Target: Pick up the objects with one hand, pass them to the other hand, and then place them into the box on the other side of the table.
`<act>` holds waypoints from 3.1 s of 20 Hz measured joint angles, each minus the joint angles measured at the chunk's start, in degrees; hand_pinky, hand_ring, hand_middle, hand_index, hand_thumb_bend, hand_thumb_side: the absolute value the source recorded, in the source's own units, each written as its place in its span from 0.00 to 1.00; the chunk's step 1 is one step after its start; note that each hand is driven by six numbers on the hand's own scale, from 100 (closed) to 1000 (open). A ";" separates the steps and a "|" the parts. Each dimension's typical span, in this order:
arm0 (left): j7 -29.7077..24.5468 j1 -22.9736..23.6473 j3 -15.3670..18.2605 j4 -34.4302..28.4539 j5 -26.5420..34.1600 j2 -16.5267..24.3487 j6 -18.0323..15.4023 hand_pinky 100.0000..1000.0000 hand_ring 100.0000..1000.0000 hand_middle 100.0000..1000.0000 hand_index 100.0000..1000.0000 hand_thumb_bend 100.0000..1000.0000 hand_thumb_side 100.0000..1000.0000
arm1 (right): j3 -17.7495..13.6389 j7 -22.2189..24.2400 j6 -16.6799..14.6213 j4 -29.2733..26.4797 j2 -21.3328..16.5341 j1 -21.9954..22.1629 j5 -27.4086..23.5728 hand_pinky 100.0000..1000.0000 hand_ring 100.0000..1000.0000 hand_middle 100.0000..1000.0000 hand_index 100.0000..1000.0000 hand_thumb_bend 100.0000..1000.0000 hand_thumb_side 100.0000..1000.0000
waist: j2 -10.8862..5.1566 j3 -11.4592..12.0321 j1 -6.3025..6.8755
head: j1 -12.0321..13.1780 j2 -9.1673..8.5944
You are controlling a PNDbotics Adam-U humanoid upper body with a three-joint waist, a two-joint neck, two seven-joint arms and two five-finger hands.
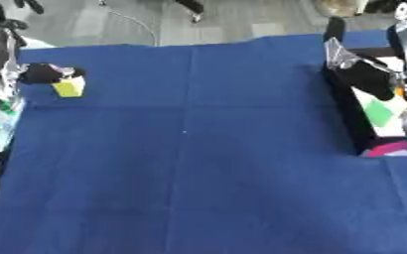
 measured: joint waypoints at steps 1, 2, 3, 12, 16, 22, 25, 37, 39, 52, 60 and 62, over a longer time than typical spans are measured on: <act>-0.56 -0.69 0.69 1.34 0.56 0.00 0.81 0.75 0.64 0.52 0.79 1.00 0.27 | -0.03 -0.30 -0.15 -0.01 0.04 -0.14 -0.11 0.53 0.85 0.69 0.91 0.00 0.39 | 0.19 -0.34 -0.01 | -0.24 0.00; -0.90 -1.19 1.22 2.71 1.08 0.00 1.65 0.76 0.64 0.52 0.80 1.00 0.27 | -0.13 -0.57 -0.26 -0.01 0.08 -0.24 -0.30 0.53 0.85 0.69 0.91 0.00 0.39 | 0.50 -0.74 -0.01 | -0.52 0.00; -1.00 -1.68 1.55 4.11 1.59 0.00 2.50 0.76 0.64 0.53 0.80 1.00 0.28 | -0.27 -0.81 -0.31 -0.01 0.18 -0.33 -0.50 0.53 0.85 0.69 0.91 0.00 0.39 | 0.73 -1.13 -0.01 | -0.85 0.00; 4.49 -5.67 0.45 16.55 7.10 -0.06 9.43 0.75 0.64 0.53 0.80 1.00 0.28 | -0.33 -1.86 -0.36 -0.01 0.58 -0.74 -1.54 0.52 0.85 0.68 0.91 0.00 0.40 | 1.47 -3.03 -0.01 | -2.67 0.00; 7.97 -6.92 0.11 22.34 9.57 -0.09 8.94 0.75 0.63 0.52 0.79 1.00 0.25 | -0.33 -2.04 -0.34 -0.01 0.78 -0.82 -1.84 0.51 0.86 0.68 0.91 0.00 0.40 | 1.62 -3.25 0.01 | -2.97 0.00; 13.02 -7.49 0.19 29.03 13.54 -0.74 6.10 0.73 0.61 0.49 0.76 1.00 0.25 | -0.34 -2.16 -0.24 -0.01 0.93 -0.83 -2.04 0.51 0.86 0.68 0.91 0.00 0.40 | 1.77 -3.40 0.01 | -3.13 0.00; 15.47 -7.76 0.24 30.37 15.81 -1.03 4.31 0.73 0.60 0.48 0.75 1.00 0.25 | -0.35 -2.16 -0.24 -0.01 0.94 -0.83 -2.05 0.51 0.85 0.67 0.91 0.00 0.40 | 1.77 -3.40 0.01 | -3.17 0.00; 24.21 -7.84 -0.85 31.99 25.40 -2.10 -2.86 0.71 0.54 0.39 0.65 0.77 0.18 | -0.37 -2.13 -0.21 -0.01 1.03 -0.71 -2.39 0.50 0.85 0.66 0.90 0.00 0.40 | 1.99 -3.40 0.00 | -3.45 0.00; 25.43 -7.84 -1.09 32.16 26.64 -2.10 -3.22 0.70 0.53 0.37 0.64 0.67 0.13 | -0.37 -2.11 -0.19 -0.01 1.03 -0.66 -2.52 0.50 0.85 0.66 0.90 0.00 0.40 | 1.99 -3.40 0.00 | -3.50 0.00; 32.39 -7.12 -1.64 29.14 30.32 -3.01 -5.58 0.65 0.43 0.22 0.50 0.35 0.00 | -0.36 -1.63 -0.19 -0.01 1.22 -0.44 -2.74 0.51 0.85 0.66 0.90 0.00 0.39 | 1.99 -2.97 0.00 | -3.72 0.00; 37.14 -4.51 -2.71 18.51 31.57 -2.98 -10.53 0.64 0.42 0.22 0.49 0.38 0.00 | -0.33 -1.18 -0.23 -0.01 1.22 0.03 -2.74 0.51 0.85 0.67 0.90 0.00 0.39 | 1.99 -2.06 0.00 | -3.60 0.00; 37.74 -3.69 -3.02 15.46 31.59 -2.98 -12.23 0.64 0.42 0.22 0.49 0.38 0.00 | -0.32 -1.11 -0.22 -0.01 1.21 0.11 -2.75 0.50 0.85 0.67 0.90 0.00 0.39 | 1.99 -1.78 0.00 | -3.32 0.00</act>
